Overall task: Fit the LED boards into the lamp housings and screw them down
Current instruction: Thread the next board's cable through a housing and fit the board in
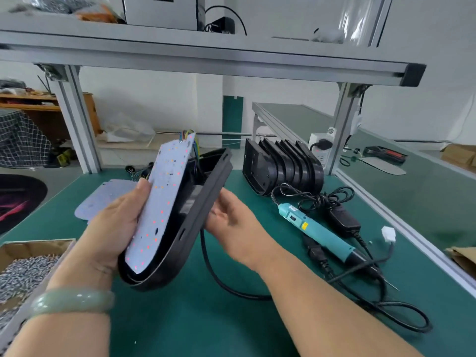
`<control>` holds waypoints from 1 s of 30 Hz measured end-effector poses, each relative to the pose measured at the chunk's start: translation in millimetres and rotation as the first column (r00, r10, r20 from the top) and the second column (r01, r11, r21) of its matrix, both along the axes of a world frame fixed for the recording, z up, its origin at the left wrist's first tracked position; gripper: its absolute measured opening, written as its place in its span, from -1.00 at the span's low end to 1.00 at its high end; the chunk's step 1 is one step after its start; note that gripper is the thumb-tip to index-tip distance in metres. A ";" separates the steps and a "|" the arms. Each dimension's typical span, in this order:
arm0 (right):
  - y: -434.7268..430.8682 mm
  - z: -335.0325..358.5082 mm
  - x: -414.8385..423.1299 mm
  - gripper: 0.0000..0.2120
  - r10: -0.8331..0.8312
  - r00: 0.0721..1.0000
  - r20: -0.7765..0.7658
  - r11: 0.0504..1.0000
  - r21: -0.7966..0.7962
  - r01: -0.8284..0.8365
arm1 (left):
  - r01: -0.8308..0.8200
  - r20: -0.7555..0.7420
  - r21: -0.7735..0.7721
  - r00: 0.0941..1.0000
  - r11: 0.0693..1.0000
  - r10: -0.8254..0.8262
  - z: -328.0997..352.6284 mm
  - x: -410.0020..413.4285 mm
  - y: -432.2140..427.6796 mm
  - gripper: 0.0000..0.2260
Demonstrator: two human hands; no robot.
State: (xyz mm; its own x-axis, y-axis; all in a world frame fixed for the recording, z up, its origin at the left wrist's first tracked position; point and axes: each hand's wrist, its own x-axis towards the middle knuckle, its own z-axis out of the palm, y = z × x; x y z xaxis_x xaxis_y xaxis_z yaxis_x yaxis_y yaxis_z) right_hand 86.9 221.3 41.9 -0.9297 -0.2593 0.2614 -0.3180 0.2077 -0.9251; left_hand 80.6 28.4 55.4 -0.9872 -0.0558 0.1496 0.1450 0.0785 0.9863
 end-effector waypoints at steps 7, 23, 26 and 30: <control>50.8 0.1 40.9 -0.09 -0.003 0.992 0.125 0.544 0.832 -0.104 | 0.005 0.097 0.178 0.995 0.984 -0.022 -5.2 -0.8 7.7 -0.60; 178.1 1.4 69.3 -0.44 -0.725 0.668 -0.167 0.015 0.966 0.257 | -0.128 0.085 0.131 0.989 0.983 0.117 -3.6 1.0 8.4 -0.51; 170.4 9.5 69.3 -0.71 -0.734 0.634 -0.245 0.057 0.907 0.417 | -0.080 0.103 0.143 0.993 0.986 0.066 -1.9 3.8 12.2 -0.60; 136.1 23.4 61.4 -0.76 -0.681 0.677 -0.280 0.540 0.432 0.722 | 0.009 0.130 0.137 0.991 0.991 -0.027 0.0 8.0 25.9 -0.57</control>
